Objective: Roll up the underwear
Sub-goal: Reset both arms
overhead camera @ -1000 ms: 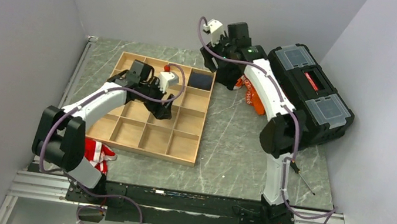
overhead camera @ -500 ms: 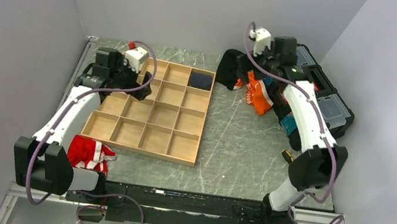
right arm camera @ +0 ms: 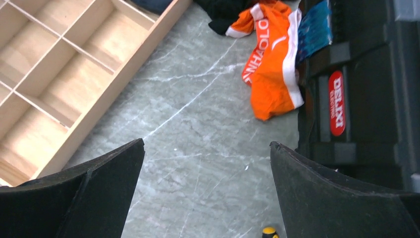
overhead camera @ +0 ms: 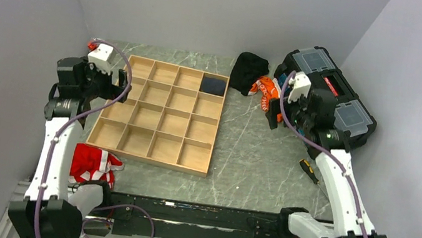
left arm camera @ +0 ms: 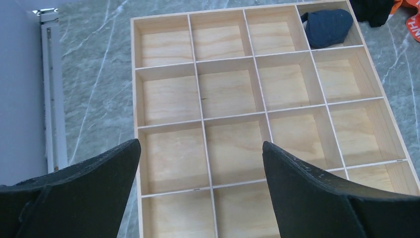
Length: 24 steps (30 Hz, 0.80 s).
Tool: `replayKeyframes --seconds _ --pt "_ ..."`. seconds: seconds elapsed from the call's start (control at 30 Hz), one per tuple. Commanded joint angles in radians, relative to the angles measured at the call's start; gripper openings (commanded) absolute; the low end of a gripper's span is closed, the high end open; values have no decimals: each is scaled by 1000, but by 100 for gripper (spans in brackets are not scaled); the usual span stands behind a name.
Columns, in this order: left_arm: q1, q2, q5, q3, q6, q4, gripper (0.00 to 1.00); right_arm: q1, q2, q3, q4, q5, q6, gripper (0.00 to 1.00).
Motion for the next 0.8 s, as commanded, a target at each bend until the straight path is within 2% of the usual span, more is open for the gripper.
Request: replayKeyframes --seconds 0.0,0.13,0.33,0.47,0.77 --pt "28 -108 20 -56 -29 35 99 -7 -124 -132 129 25 59 100" --pt "29 -185 -19 -87 -6 40 99 -7 -195 -214 154 56 100 100" --pt "29 -227 -66 -93 2 13 99 -7 -258 -327 228 23 103 100" --pt "29 -258 -29 -99 2 -6 99 -8 -272 -321 226 42 92 100" --pt "28 -379 -20 -218 13 111 99 -23 -311 -327 208 52 88 100"
